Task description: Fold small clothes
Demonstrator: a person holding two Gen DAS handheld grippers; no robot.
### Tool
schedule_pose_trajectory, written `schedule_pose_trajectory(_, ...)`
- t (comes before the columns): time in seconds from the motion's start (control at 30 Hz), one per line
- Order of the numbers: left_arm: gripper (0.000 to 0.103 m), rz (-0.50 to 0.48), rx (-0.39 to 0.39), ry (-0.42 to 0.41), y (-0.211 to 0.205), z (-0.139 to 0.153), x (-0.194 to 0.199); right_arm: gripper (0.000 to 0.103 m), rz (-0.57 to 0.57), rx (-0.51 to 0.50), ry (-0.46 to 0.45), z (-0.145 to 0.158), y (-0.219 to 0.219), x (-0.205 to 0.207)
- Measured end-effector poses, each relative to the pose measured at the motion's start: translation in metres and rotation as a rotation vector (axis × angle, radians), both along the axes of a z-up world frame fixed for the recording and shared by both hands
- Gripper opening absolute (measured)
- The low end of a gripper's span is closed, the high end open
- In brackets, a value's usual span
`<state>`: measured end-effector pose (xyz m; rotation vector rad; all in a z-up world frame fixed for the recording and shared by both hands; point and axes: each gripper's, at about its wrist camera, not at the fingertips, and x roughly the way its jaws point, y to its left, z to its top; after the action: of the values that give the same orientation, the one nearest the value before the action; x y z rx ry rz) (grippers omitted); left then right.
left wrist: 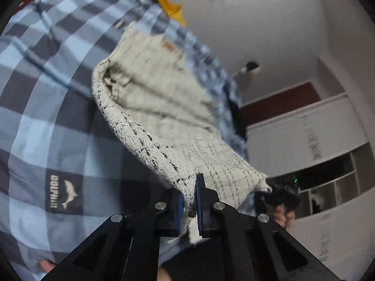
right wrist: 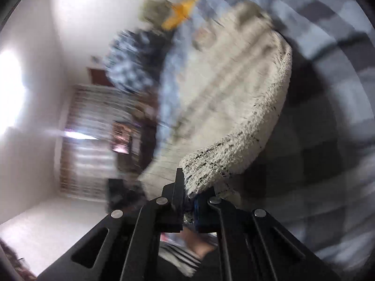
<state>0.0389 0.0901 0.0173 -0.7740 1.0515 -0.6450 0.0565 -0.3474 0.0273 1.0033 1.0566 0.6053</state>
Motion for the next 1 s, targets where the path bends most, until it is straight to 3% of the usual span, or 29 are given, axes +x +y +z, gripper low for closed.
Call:
schedule_pose_trajectory(0.1,0.007,0.037,-0.092,-0.062,0.019,0.034,-0.022,0.003,-0.05,0.09,-0.103,0.037,0.001,-0.026)
schedule_pose_trajectory(0.23,0.006,0.06,-0.211,-0.141,0.045,0.065,-0.056,0.003,-0.067,0.206,-0.191,0.064,0.001,-0.05)
schedule_pose_trajectory(0.4,0.006,0.091,-0.248,-0.191,0.06,0.081,-0.103,0.003,-0.074,0.309,-0.291,0.097,0.014,-0.097)
schedule_pose_trajectory(0.57,0.006,0.1,-0.312,-0.178,0.069,0.072,-0.172,0.003,-0.04,0.317,-0.282,0.11,0.013,-0.157)
schedule_pose_trajectory(0.7,0.006,0.114,-0.28,-0.148,0.063,0.061,-0.203,0.003,-0.01,0.253,-0.196,0.107,0.013,-0.172)
schedule_pose_trajectory(0.8,0.006,0.132,-0.275,-0.114,0.064,0.047,-0.185,0.003,-0.023,0.235,-0.111,0.09,0.008,-0.156)
schedule_pose_trajectory(0.87,0.006,0.16,-0.273,-0.074,0.069,0.035,-0.15,0.003,-0.05,0.237,-0.074,0.077,0.002,-0.132)
schedule_pose_trajectory(0.93,0.006,0.171,-0.313,-0.028,0.074,0.02,-0.089,0.003,-0.082,0.249,-0.036,0.067,-0.013,-0.102)
schedule_pose_trajectory(1.0,0.006,0.181,-0.269,0.005,0.072,0.014,-0.037,0.003,-0.115,0.246,-0.009,0.059,-0.032,-0.055)
